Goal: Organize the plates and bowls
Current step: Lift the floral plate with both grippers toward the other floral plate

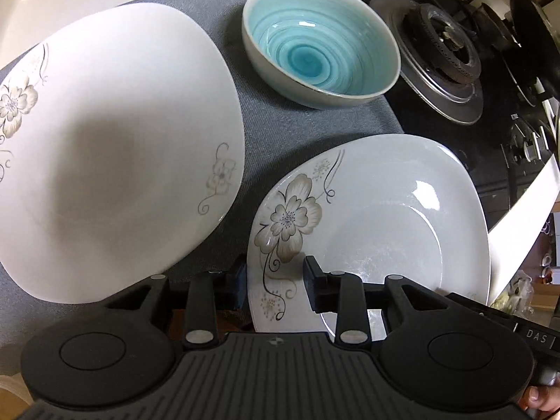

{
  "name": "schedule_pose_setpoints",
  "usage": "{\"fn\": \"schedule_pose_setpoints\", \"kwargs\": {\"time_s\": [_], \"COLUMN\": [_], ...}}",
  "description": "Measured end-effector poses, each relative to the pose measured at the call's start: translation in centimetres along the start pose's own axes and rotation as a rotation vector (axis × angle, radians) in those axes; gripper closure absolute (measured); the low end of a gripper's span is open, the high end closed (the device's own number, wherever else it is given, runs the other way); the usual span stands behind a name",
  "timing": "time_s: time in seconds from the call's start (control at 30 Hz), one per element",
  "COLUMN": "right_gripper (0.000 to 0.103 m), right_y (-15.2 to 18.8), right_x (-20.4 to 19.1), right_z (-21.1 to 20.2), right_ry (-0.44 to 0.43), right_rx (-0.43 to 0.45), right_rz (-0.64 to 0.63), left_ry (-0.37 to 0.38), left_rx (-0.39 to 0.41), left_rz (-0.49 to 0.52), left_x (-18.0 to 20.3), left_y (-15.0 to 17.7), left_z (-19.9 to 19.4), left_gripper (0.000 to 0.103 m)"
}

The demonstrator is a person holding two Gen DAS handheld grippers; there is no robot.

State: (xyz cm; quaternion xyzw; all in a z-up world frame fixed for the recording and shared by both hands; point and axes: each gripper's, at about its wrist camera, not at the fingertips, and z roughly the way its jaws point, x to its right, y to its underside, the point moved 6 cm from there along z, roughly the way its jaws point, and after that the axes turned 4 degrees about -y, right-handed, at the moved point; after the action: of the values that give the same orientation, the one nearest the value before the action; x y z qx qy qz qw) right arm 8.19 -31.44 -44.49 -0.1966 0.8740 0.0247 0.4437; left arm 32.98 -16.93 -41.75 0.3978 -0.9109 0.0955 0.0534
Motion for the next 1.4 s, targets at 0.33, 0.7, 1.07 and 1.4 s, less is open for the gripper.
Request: {"fn": "schedule_pose_setpoints", "kwargs": {"time_s": [0.33, 0.7, 1.07, 1.4], "right_gripper": [0.091, 0.093, 0.089, 0.094], "right_y": [-0.6, 0.1, 0.1, 0.8], "right_x": [-0.6, 1.9, 0.9, 1.0], "right_z": [-3.0, -2.2, -2.4, -1.7], "right_ry": [-0.021, -0.030, -0.136, -0.046], "right_rx": [-0.004, -0.016, -0.035, -0.057], "right_rz": [-0.017, 0.085, 0.076, 0.015], "left_ry": [0.100, 0.137, 0.176, 0.097], "left_rx": [-0.012, -0.023, -0.018, -0.052], "left_rz": [-0.069, -0.137, -0.171, -0.058], "left_x": [0.3, -0.7, -2.0, -1.1], "left_y": [1.3, 1.5, 1.7, 3.0], "left_z": [-0.3, 0.0, -1.0, -0.9], "left_gripper": [0.074, 0.086, 0.087, 0.080]}}
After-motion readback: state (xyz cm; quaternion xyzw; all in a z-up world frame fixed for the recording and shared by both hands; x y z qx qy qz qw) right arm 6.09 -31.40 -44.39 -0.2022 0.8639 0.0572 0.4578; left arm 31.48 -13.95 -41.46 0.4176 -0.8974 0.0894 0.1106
